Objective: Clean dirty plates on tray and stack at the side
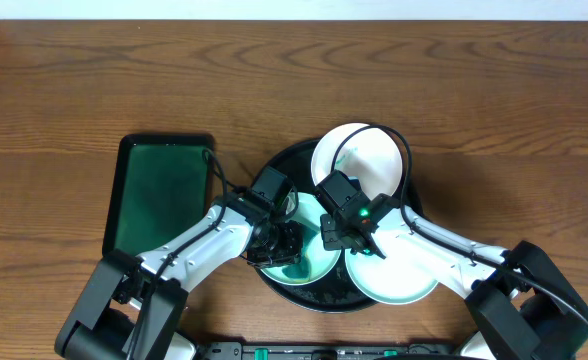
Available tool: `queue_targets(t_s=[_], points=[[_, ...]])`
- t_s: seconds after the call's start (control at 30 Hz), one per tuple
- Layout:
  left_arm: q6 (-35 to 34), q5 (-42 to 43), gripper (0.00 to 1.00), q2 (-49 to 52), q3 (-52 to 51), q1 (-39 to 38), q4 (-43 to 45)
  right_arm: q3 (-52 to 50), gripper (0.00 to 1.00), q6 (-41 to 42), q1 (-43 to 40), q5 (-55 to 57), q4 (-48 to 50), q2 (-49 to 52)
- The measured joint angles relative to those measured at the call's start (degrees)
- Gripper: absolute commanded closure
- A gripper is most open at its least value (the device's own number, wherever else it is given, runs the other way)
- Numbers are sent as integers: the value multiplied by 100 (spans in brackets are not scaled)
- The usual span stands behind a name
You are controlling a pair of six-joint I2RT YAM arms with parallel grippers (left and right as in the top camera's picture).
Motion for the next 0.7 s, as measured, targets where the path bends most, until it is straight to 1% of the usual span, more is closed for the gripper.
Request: queue_targets(t_s=[0.4,0.53,0.7], points=[[358,-214,93,-9,92,-31,-79,0,99,2,0,-37,2,2],[549,-426,93,13,251,-52,-205,0,99,7,0,-68,7,2],[634,-1003,93,24,560,-46,-299,7,99,24,0,-87,-9,2]])
